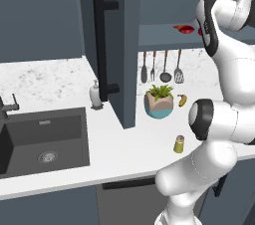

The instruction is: Put the shaker and condiment bottle from the counter next to their counterparts in the cabinet.

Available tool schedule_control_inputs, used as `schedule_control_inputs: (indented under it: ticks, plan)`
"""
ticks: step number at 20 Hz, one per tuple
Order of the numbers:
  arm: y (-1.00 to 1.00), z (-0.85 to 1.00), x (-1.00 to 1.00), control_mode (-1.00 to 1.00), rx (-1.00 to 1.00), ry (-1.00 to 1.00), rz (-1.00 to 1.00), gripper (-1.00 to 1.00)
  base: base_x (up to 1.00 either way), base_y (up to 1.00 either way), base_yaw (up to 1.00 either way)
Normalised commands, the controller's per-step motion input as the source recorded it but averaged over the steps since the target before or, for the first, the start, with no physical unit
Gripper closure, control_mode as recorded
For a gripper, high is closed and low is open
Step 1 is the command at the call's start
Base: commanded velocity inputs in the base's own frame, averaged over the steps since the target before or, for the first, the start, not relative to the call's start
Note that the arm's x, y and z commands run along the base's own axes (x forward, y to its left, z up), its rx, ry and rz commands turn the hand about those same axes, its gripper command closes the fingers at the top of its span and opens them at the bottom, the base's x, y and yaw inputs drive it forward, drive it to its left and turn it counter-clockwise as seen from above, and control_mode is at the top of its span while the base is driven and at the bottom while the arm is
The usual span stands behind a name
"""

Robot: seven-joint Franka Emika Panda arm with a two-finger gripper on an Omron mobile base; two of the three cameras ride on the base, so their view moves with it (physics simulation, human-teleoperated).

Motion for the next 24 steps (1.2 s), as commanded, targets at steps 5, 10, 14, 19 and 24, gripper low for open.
schedule_control_inputs:
  ticks: [5, 10, 14, 19, 24]
  plan:
    - [-0.12, -0.10, 0.04, -1.00, 0.00, 0.01, 0.04, 1.00, 0.00, 0.00, 0.00]
    - [-0.25, -0.06, 0.44, -1.00, 0.00, 0.02, 0.00, 1.00, 0.00, 0.00, 0.00]
    - [-0.23, -0.07, 0.71, -1.00, 0.00, 0.01, 0.00, 1.00, 0.00, 0.00, 0.00]
    - [0.00, -0.06, 0.17, -1.00, 0.00, 0.03, 0.00, 1.00, 0.00, 0.00, 0.00]
    - [-0.22, -0.19, 0.38, -1.00, 0.00, 0.14, 0.00, 1.00, 0.00, 0.00, 0.00]
